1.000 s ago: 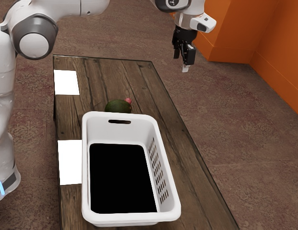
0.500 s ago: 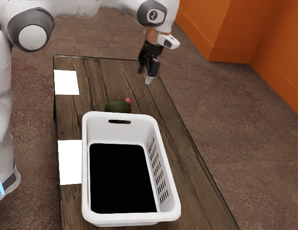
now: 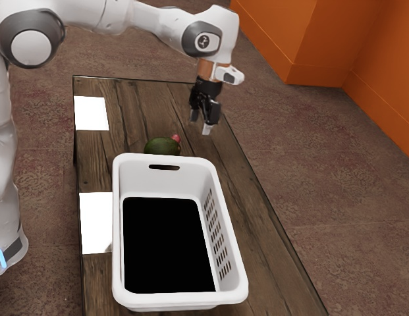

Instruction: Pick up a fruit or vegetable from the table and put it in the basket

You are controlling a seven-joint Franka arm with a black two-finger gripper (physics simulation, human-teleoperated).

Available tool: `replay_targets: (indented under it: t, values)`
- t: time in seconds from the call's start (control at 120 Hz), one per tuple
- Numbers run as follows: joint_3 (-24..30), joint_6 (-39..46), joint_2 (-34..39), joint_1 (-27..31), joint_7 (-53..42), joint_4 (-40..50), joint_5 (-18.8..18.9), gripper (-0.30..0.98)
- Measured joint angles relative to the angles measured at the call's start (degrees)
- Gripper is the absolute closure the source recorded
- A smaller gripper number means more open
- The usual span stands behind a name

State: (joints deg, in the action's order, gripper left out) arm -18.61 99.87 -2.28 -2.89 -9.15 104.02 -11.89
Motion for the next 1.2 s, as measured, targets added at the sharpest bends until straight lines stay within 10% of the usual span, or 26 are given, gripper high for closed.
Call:
replay_targets:
  t: [0.467, 1.2]
  values:
    - [0.7, -2.1, 12.6, -3.3, -22.3, 12.9, 4.8, 0.00]
    - [1.3, 0.4, 16.4, 1.2, -22.4, 21.3, 4.8, 0.00]
